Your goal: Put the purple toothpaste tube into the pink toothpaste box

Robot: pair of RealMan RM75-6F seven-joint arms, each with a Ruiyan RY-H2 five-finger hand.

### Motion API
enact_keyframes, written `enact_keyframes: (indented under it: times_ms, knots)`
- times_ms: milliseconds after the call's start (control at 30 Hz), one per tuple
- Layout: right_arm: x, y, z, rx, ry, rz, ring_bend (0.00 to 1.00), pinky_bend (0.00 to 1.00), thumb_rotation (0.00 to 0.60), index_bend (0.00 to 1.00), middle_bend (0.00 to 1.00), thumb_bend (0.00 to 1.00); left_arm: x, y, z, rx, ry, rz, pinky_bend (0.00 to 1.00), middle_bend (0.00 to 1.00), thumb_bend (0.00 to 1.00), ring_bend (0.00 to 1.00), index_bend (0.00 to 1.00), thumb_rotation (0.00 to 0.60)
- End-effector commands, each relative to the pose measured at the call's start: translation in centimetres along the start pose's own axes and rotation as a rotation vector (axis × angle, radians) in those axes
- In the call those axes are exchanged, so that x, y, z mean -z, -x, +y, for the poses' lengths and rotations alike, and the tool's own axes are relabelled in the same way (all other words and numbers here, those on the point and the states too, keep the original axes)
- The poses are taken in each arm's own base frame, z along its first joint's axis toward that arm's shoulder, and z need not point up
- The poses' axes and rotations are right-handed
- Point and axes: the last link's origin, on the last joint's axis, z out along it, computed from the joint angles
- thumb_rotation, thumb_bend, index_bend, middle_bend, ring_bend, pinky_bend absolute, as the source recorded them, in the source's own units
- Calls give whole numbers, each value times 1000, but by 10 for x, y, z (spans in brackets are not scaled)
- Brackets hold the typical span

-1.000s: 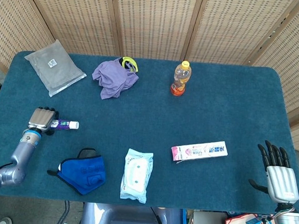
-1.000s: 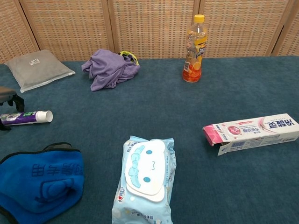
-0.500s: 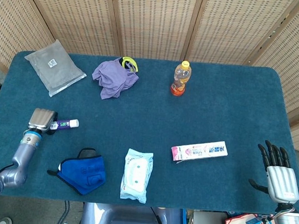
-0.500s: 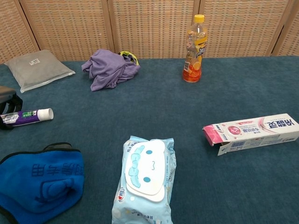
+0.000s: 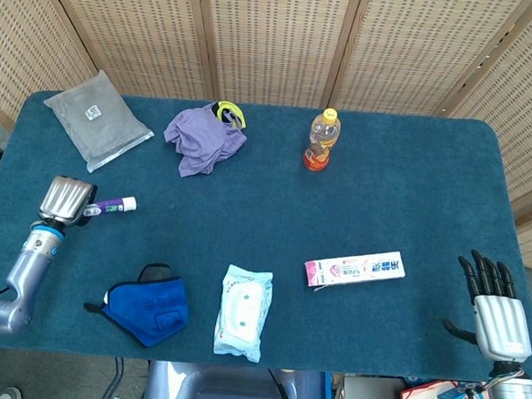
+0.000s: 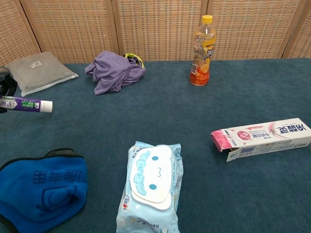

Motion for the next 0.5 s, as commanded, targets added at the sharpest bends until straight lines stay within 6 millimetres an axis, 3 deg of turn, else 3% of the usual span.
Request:
enact_keyframes:
  times_ms: [33,500]
  knots:
    - [-1,1,-1,1,-3,-5,0,0,600,0,0,153,3,-10,-7,11,9,32,504,662,313,528,785,600]
    - [-5,6,-5,-4,-7,-18,0,0,600,0,0,153,16,-44,-12,110,108,243,505,662,314,531,789,600]
